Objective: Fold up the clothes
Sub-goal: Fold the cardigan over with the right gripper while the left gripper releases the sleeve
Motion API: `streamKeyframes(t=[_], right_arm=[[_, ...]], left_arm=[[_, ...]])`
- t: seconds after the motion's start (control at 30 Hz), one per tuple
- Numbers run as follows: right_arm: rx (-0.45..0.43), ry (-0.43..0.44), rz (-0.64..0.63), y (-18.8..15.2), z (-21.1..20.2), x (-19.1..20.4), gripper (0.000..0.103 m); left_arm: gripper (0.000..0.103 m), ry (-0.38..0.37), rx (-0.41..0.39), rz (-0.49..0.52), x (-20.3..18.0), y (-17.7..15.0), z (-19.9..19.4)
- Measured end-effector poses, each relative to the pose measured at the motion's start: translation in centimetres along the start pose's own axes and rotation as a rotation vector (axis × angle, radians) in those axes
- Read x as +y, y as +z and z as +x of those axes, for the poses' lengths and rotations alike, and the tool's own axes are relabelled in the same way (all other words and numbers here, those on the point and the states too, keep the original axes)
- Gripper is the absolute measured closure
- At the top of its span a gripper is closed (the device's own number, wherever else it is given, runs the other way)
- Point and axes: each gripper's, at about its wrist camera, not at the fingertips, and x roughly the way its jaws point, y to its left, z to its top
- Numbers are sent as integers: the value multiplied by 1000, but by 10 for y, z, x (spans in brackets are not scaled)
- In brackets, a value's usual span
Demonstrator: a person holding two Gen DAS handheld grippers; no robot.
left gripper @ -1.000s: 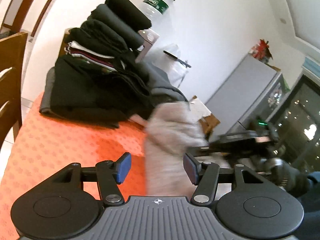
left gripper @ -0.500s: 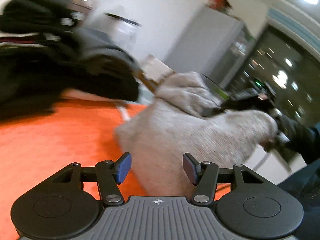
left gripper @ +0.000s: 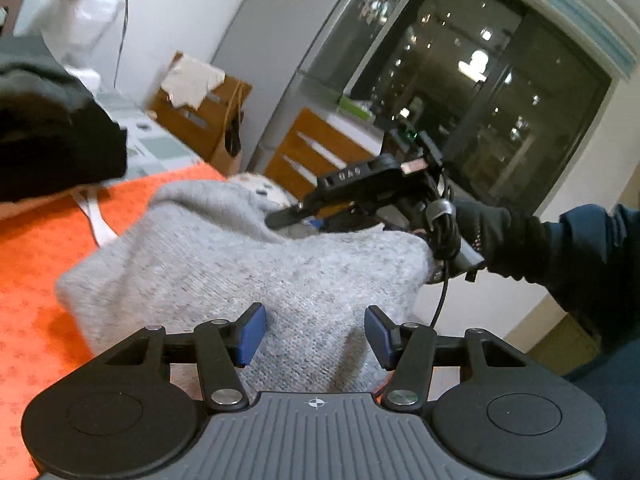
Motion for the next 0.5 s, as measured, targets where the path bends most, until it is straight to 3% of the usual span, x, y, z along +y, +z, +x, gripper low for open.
streamKeyframes(t=[0.1, 0.27, 0.5], right_arm=[[-48, -43, -27, 0, -7, -3, 60], [-124, -99, -144, -7, -41, 22, 47], [-139, -165, -377, -58, -65, 75, 45]], left_arm=[[45, 14, 27, 11, -1, -4, 19], [45, 39, 64, 32, -2, -10, 49], [44, 71, 76, 66, -9, -13, 70]])
